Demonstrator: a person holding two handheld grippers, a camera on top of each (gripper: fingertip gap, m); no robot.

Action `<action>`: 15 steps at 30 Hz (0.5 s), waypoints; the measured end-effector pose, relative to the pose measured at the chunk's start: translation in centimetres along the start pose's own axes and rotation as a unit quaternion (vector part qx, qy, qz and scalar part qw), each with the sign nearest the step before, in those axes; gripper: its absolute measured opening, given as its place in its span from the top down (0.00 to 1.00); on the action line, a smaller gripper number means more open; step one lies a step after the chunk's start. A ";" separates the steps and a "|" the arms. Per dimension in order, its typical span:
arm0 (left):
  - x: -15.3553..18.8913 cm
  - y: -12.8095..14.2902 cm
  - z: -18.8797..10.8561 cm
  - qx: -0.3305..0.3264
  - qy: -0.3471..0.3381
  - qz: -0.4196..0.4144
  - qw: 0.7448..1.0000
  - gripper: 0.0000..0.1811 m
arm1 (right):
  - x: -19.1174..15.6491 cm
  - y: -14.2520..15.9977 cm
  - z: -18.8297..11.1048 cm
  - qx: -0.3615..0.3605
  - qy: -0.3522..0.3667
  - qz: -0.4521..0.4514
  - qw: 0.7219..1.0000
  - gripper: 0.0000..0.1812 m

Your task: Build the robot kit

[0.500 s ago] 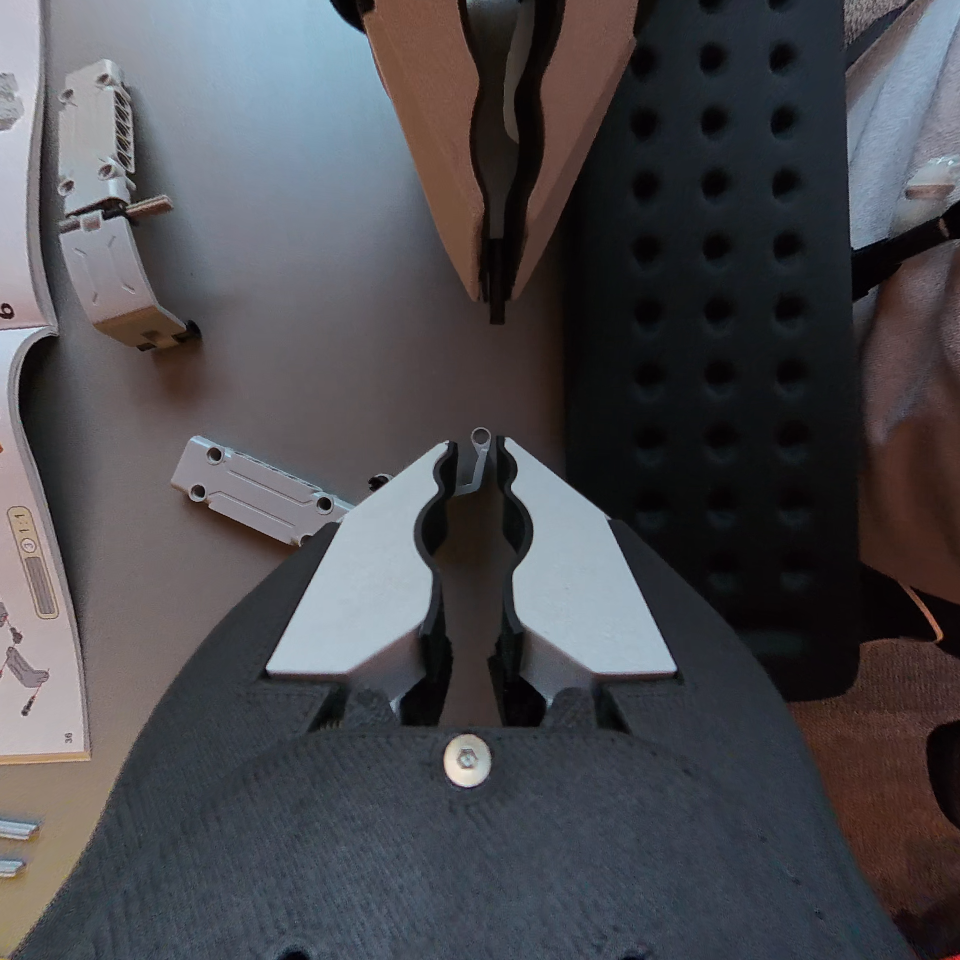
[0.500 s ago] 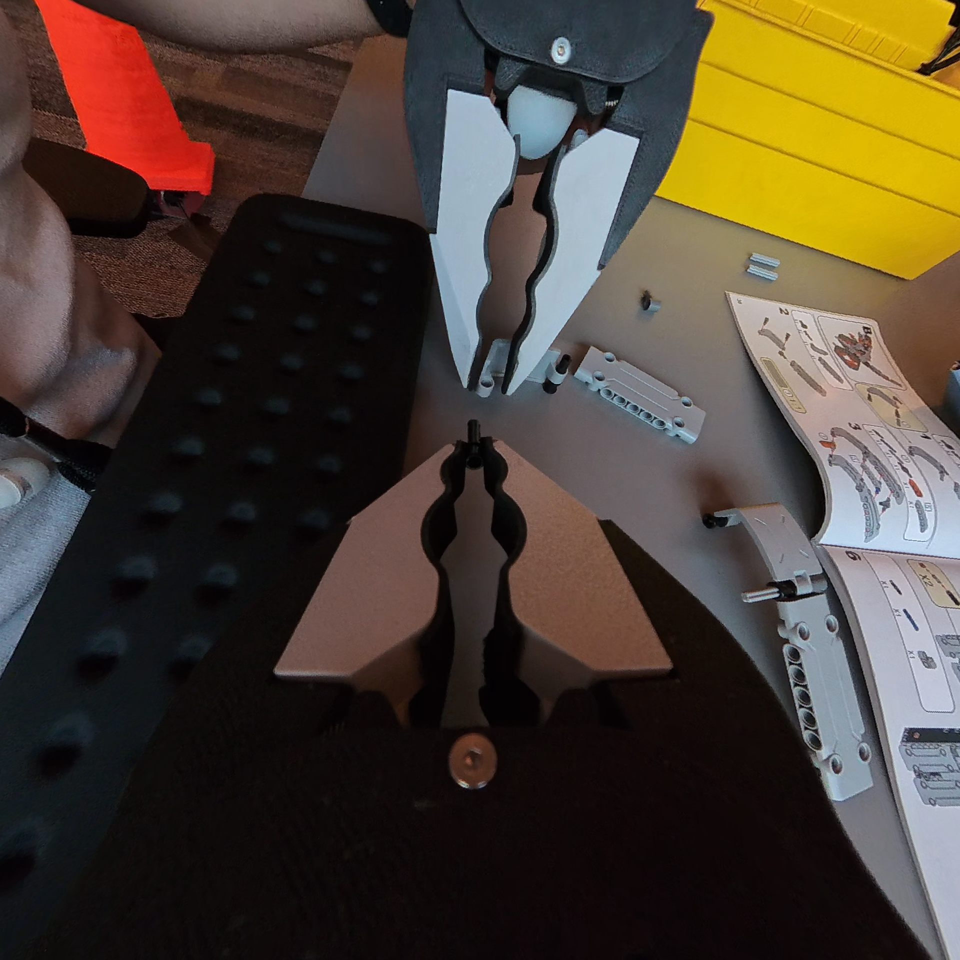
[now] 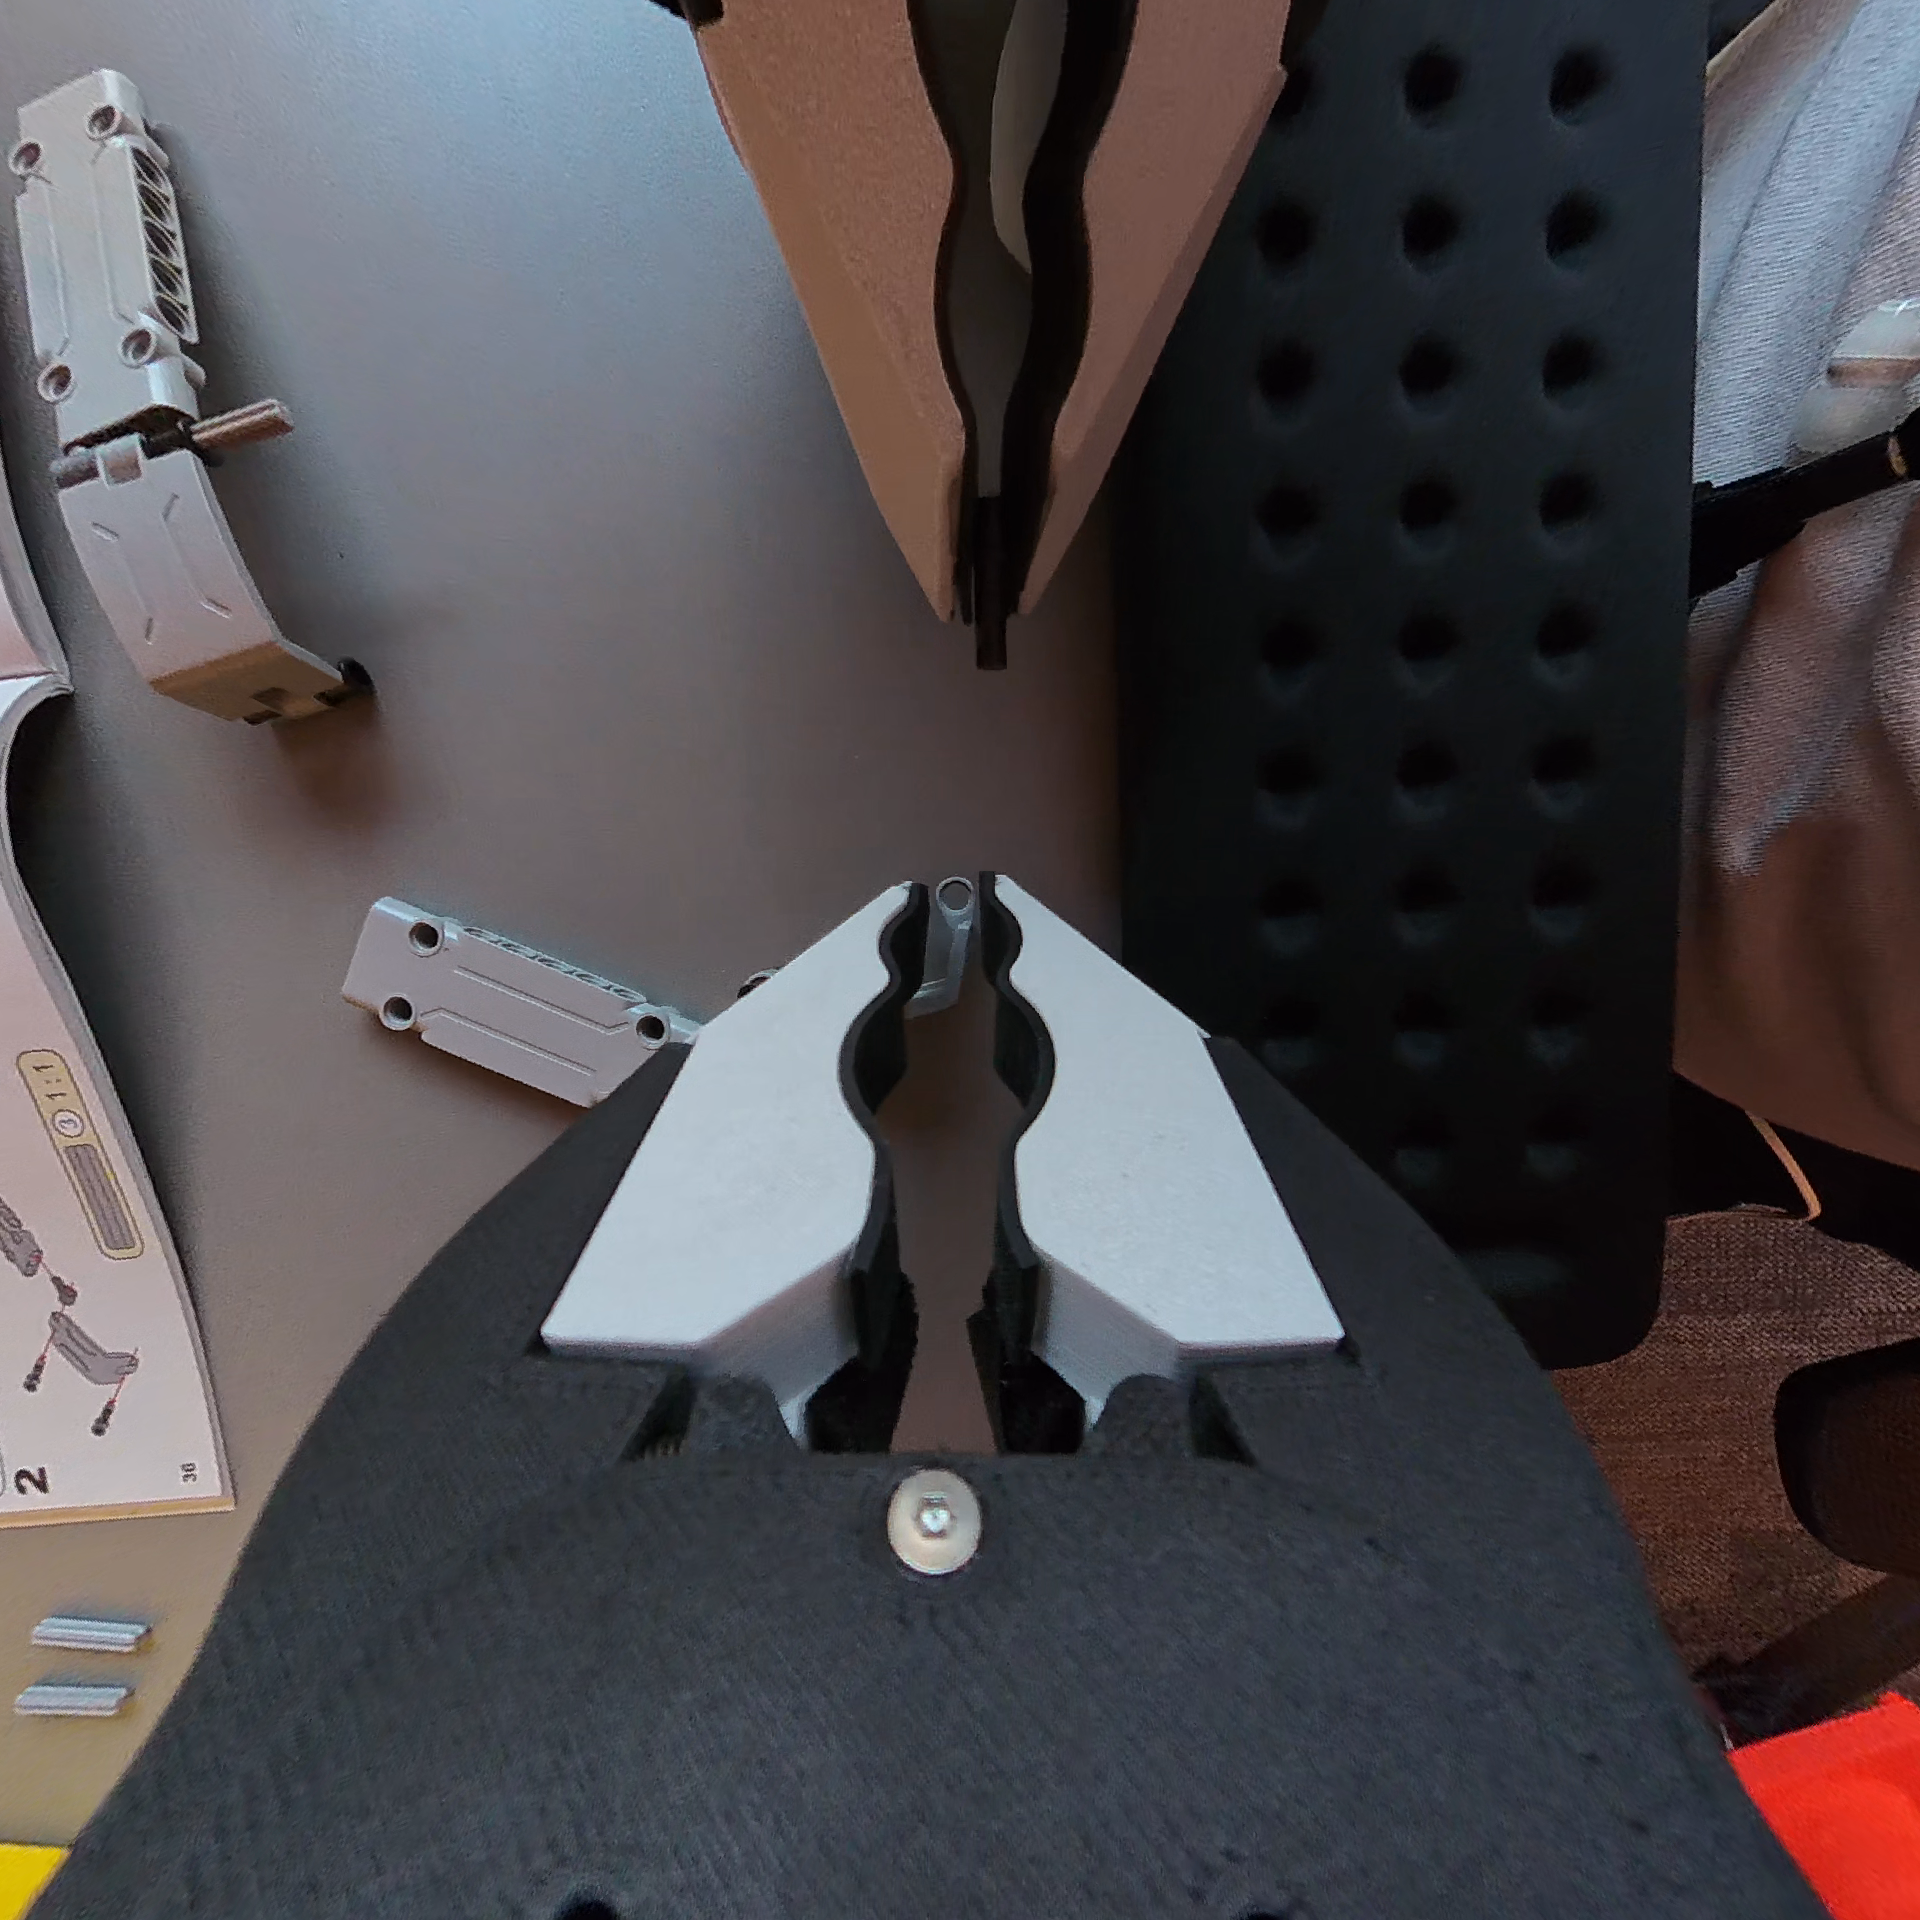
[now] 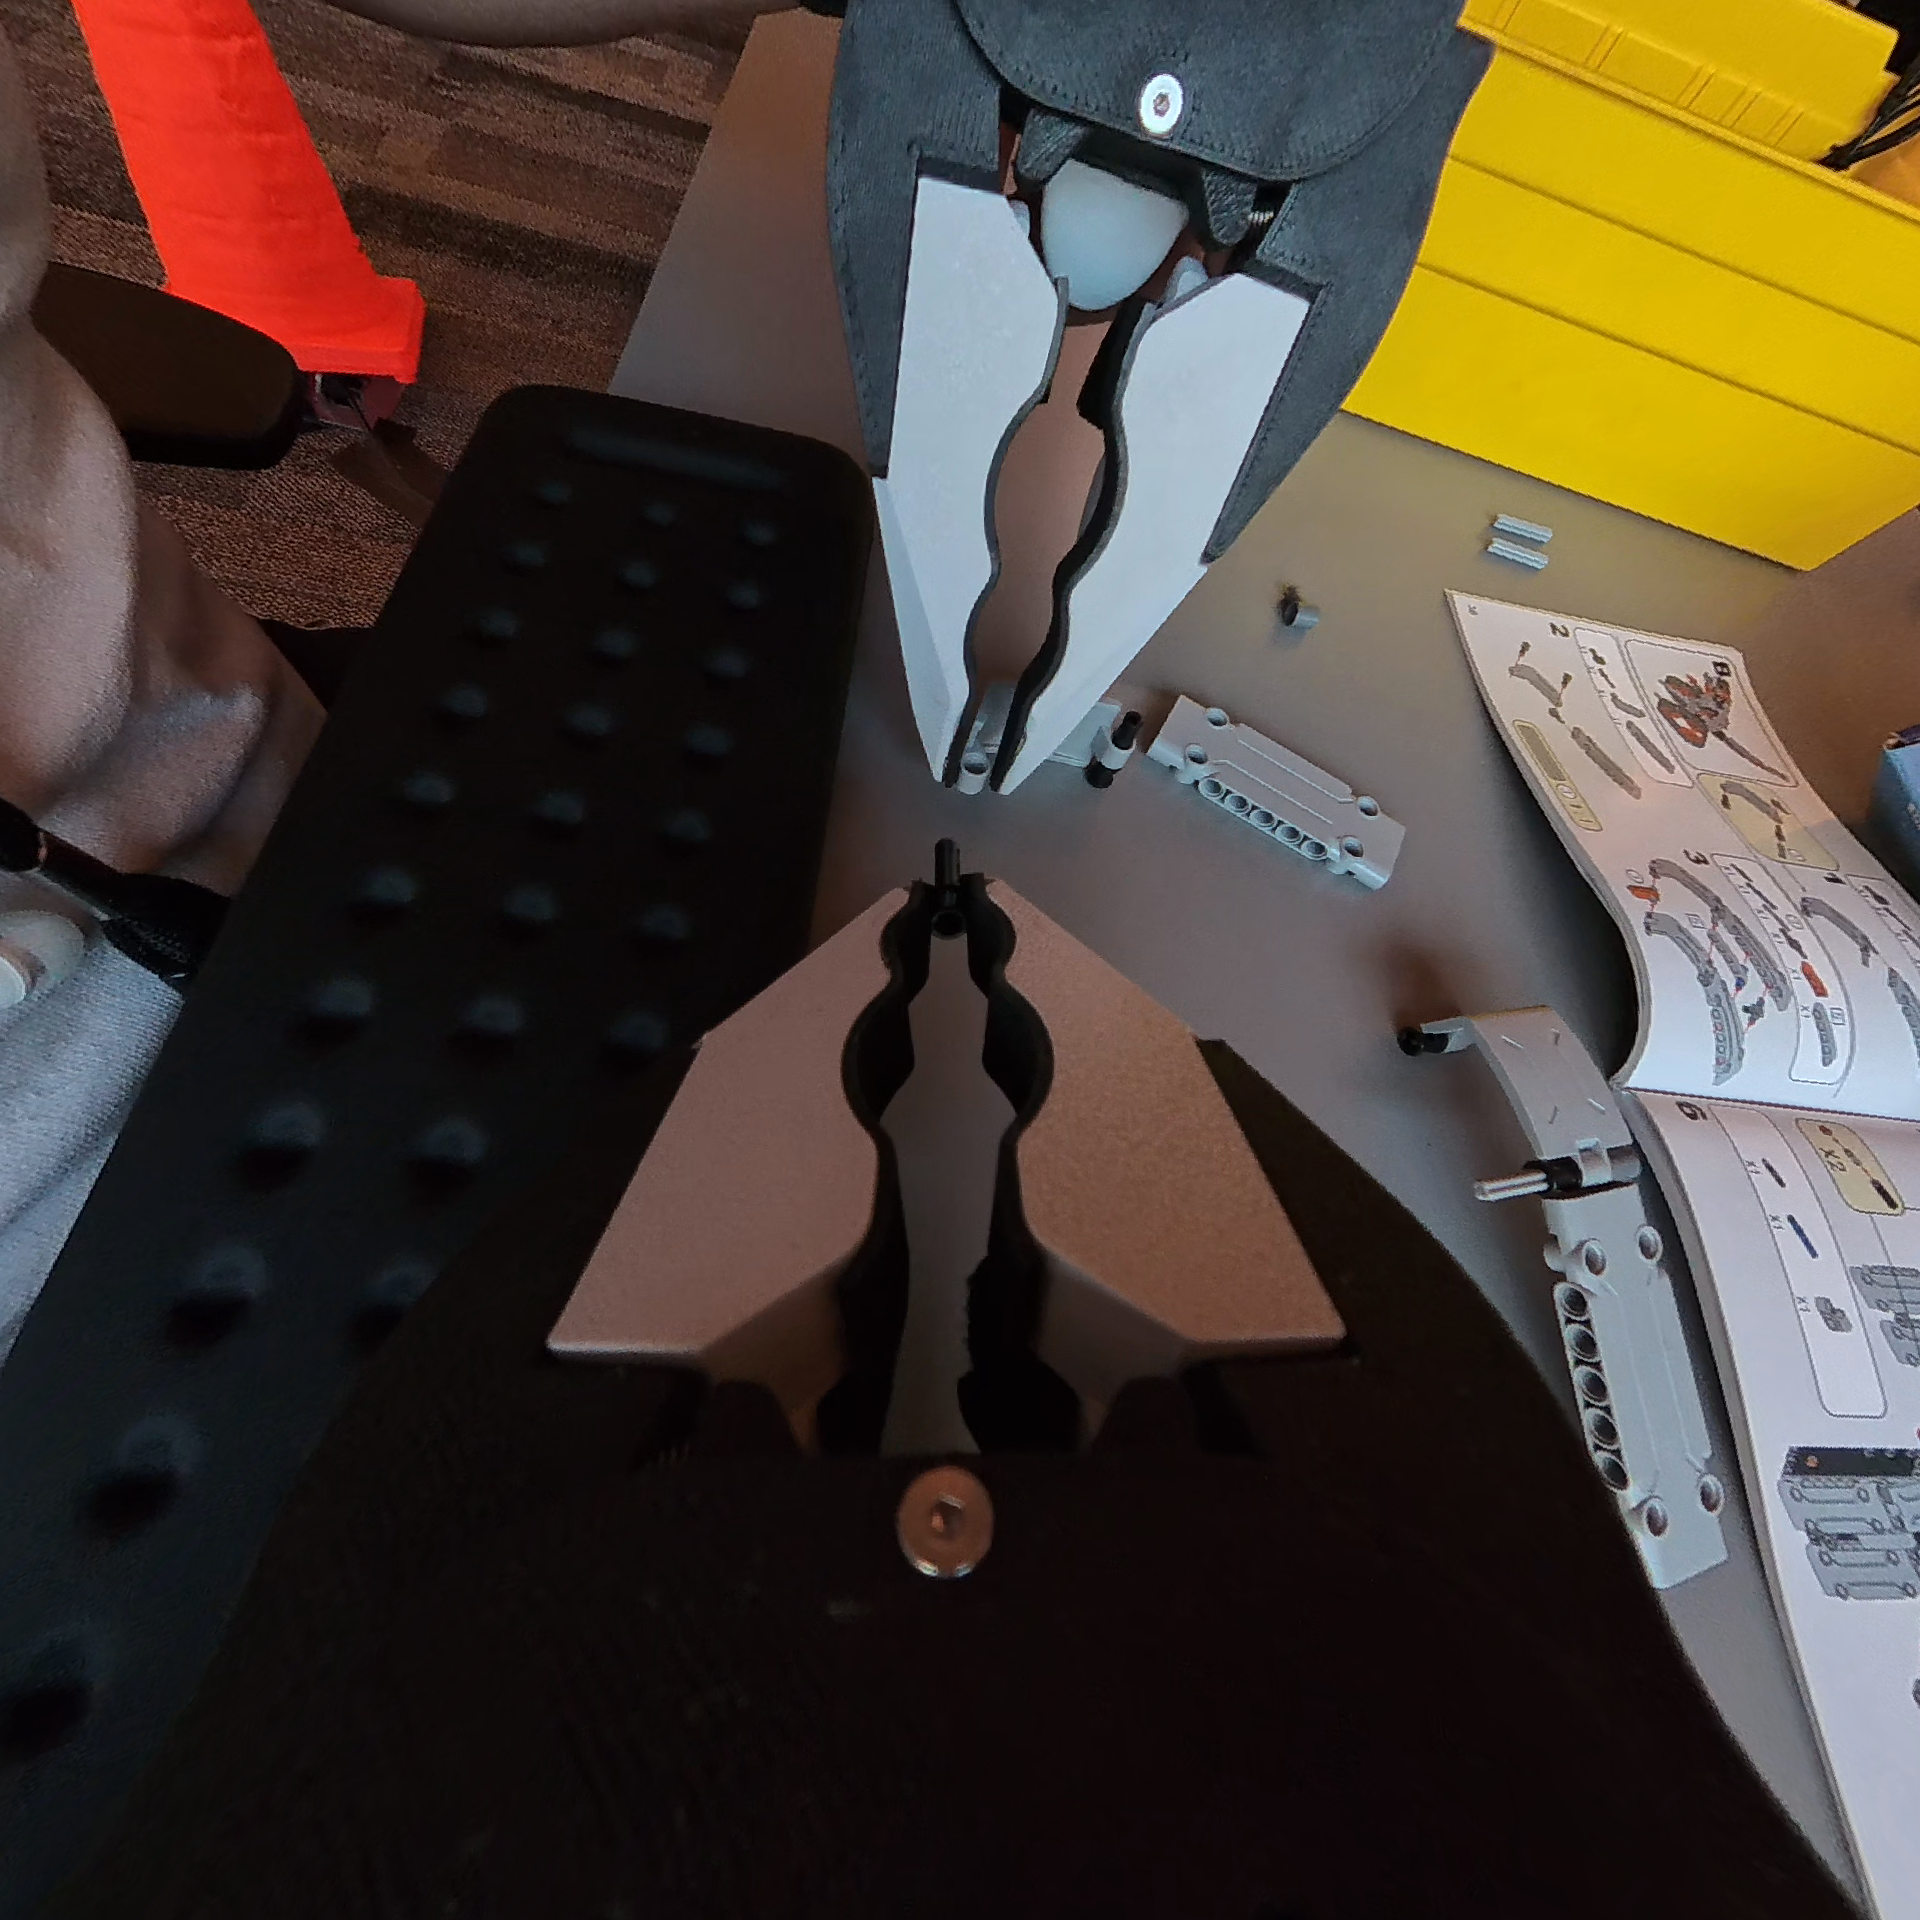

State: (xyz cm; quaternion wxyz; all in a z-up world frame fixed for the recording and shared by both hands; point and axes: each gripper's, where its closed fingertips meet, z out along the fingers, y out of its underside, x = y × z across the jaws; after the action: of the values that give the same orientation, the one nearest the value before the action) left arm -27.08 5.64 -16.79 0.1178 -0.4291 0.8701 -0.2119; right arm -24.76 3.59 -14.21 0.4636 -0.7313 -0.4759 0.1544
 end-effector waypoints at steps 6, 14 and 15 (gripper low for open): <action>-0.1 0.2 0.1 0.002 0.001 -0.007 1.000 0.97 | 0.0 0.0 0.0 0.001 0.000 0.001 1.000 0.97; -2.1 -2.1 -2.3 0.125 -0.044 -0.055 0.990 0.97 | 1.3 -1.4 -1.1 0.045 0.020 0.026 0.998 0.97; -2.5 -2.7 -3.3 0.168 -0.044 -0.071 0.982 0.97 | 2.1 -2.0 -1.7 0.068 0.032 0.034 0.997 0.97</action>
State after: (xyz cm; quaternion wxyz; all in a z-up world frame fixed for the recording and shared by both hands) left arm -24.93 7.06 -12.55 0.2108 -0.4726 0.7833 -0.3443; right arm -23.71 4.65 -11.17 0.5214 -0.7185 -0.4243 0.1785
